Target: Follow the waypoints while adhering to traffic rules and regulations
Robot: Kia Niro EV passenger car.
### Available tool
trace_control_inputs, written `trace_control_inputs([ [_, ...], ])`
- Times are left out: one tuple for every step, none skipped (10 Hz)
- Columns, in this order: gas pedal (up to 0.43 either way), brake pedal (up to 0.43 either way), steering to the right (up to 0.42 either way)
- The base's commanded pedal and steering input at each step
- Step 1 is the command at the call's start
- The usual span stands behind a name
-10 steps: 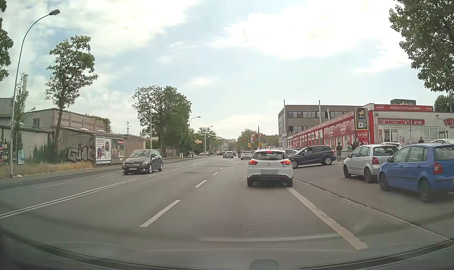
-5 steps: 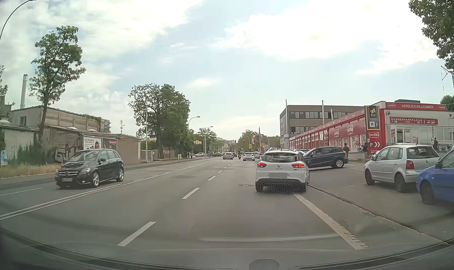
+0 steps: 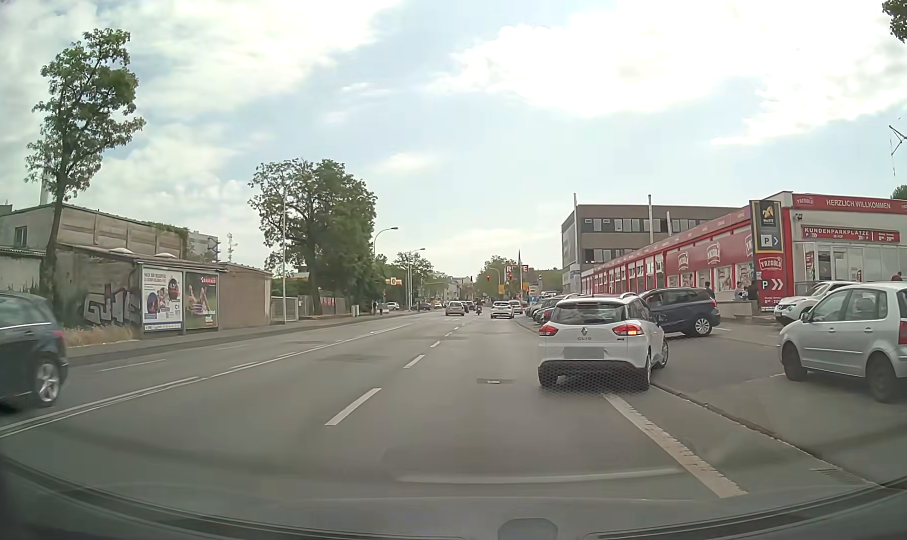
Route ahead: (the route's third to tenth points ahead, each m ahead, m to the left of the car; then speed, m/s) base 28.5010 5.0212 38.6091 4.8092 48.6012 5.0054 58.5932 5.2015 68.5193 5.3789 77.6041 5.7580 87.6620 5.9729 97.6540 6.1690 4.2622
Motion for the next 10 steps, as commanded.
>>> trace_control_inputs([
  [0.0, 0.018, -0.005],
  [0.0, 0.018, -0.005],
  [0.098, 0.018, -0.005],
  [0.24, 0.024, -0.005],
  [0.268, 0.018, -0.005],
  [0.268, 0.018, -0.005],
  [0.268, 0.018, -0.005],
  [0.299, 0.018, -0.004],
  [0.319, 0.018, -0.003],
  [0.35, 0.024, -0.002],
])
